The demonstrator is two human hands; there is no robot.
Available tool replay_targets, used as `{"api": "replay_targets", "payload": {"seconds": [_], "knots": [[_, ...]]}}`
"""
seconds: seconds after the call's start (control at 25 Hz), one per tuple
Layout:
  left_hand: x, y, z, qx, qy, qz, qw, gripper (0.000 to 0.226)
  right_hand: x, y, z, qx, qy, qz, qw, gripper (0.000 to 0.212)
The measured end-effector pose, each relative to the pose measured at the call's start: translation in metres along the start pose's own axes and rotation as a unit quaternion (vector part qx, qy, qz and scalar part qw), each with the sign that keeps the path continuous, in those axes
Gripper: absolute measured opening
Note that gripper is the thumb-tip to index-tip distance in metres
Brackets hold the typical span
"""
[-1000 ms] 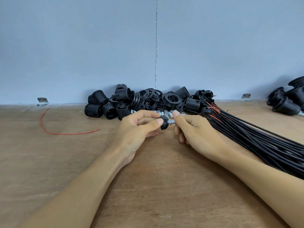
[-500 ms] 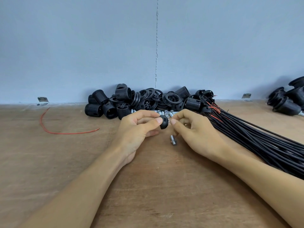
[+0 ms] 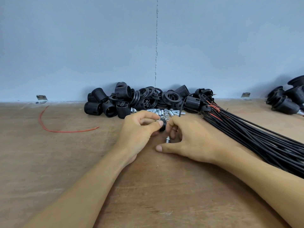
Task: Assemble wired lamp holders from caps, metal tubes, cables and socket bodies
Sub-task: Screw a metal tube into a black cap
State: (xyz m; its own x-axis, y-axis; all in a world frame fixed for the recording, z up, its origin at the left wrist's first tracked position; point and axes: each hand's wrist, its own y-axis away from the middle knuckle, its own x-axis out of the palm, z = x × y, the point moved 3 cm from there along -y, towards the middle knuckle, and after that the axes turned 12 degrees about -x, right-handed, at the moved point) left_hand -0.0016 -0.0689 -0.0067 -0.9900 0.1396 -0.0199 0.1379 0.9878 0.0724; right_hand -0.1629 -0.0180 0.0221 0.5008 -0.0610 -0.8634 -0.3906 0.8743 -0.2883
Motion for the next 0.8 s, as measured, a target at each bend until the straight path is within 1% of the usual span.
{"api": "replay_targets", "payload": {"seconds": [0.04,0.08,0.16,0.24,0.32,0.48,0.72,0.8], "knots": [[0.000,0.000,0.000,-0.001,0.001,-0.002,1.000,0.013,0.001,-0.001,0.001,-0.014,0.034,0.004,0.999,0.036],[0.000,0.000,0.000,-0.002,0.002,-0.004,1.000,0.013,0.001,-0.002,0.000,-0.024,0.030,-0.007,0.999,0.029],[0.000,0.000,0.000,-0.003,0.003,-0.010,1.000,0.014,0.003,-0.003,-0.008,-0.015,-0.043,-0.054,0.998,0.016],[-0.001,-0.001,0.000,-0.005,-0.006,-0.017,1.000,0.017,0.004,-0.004,-0.021,0.020,-0.093,-0.099,0.991,0.017],[-0.001,-0.002,-0.001,-0.010,-0.017,-0.015,1.000,0.020,0.003,-0.005,-0.030,0.041,-0.115,-0.128,0.984,0.016],[-0.002,-0.002,0.000,-0.017,-0.040,0.006,0.999,0.022,0.001,-0.005,-0.033,0.040,-0.169,-0.144,0.974,0.019],[-0.002,-0.003,0.001,-0.008,-0.051,0.023,0.998,0.020,0.000,-0.004,-0.029,0.032,-0.150,-0.172,0.973,0.015],[-0.002,-0.003,0.001,-0.007,-0.056,0.027,0.998,0.020,0.000,-0.003,-0.028,0.023,-0.125,-0.168,0.978,0.014]]}}
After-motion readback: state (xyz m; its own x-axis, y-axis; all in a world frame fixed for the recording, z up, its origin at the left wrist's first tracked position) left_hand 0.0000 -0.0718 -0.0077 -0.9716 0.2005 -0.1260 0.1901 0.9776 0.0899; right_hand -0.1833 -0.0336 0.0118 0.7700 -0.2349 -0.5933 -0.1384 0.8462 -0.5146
